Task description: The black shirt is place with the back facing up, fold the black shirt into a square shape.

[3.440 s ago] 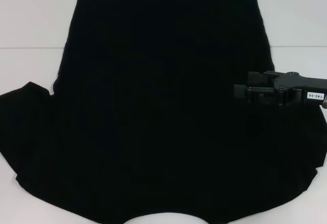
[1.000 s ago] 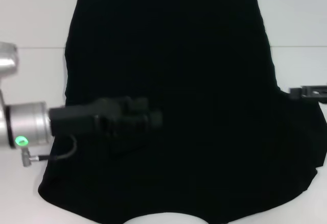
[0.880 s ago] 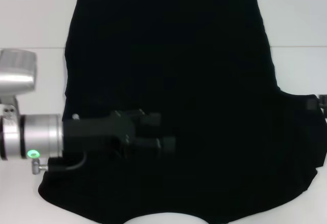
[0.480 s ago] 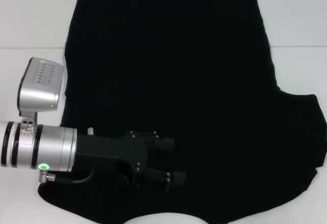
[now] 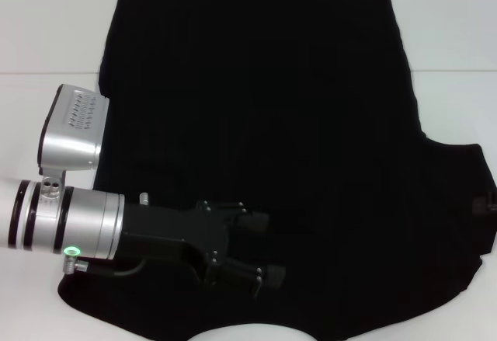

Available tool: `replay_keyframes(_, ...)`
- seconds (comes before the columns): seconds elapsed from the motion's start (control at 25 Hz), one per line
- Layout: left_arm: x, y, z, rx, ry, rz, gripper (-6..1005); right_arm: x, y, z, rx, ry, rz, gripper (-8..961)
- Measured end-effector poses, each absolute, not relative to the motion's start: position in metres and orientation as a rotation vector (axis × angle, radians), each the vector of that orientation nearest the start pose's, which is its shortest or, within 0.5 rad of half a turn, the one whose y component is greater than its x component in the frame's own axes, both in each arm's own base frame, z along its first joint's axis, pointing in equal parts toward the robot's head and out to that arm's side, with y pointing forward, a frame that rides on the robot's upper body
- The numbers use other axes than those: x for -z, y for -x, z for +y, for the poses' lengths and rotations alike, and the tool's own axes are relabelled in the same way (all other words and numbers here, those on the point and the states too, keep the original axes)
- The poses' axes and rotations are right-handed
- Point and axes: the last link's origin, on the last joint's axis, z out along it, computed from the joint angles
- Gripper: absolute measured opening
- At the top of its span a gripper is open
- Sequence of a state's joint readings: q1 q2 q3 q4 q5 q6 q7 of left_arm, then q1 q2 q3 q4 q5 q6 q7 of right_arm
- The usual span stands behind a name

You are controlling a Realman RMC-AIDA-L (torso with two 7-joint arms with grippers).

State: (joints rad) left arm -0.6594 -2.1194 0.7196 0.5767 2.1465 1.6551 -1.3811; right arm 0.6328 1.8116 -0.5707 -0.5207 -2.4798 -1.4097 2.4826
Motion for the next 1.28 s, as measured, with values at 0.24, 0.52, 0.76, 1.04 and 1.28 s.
replay_keyframes(0.24,0.04,0.221,0.323,0.674,3.03,-0.543,961,-0.078,-0.345,0.362,-0.166,1.976,1.974,870)
replay_keyframes(0.52,0.039,0.222,0.323,0.674,3.026,-0.544,961,-0.073,-0.345,0.363,-0.135,1.962,1.979,687)
replay_keyframes(0.76,0.038,0.224,0.323,0.682,3.014,-0.552,961,-0.071,-0.346,0.363,-0.125,1.963,1.971,417)
replay_keyframes(1.04,0.036,0.225,0.324,0.7,2.998,-0.562,961,-0.073,-0.35,0.363,-0.128,1.944,1.959,137)
replay_keyframes(1.28,0.036,0.224,0.323,0.707,2.998,-0.573,960,-0.079,-0.358,0.363,-0.137,1.925,1.902,0)
